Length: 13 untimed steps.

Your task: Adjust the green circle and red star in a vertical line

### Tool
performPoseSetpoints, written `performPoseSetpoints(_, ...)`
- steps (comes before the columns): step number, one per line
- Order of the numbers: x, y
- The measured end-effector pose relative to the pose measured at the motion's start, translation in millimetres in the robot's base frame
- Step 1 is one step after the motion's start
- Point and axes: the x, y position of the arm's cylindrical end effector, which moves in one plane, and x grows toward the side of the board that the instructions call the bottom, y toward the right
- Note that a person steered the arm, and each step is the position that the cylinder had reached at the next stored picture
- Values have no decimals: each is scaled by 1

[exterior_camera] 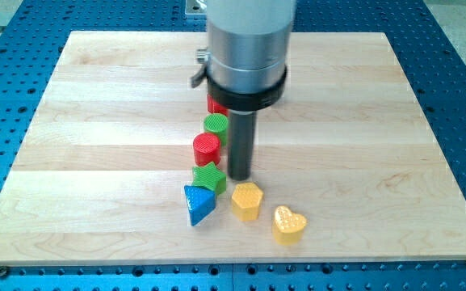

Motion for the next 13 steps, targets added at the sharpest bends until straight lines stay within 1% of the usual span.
performPoseSetpoints(1, 11, 24)
performPoseSetpoints(2, -19, 31)
performPoseSetpoints(3, -21, 25)
performPoseSetpoints(5, -51, 7)
performPoseSetpoints(7, -56, 8)
performPoseSetpoints(8, -71, 27)
performPoseSetpoints(9, -91, 32)
performPoseSetpoints(10, -91, 25)
performPoseSetpoints(11, -94, 34)
performPoseSetpoints(12, -104, 13)
performPoseSetpoints(13, -104, 3)
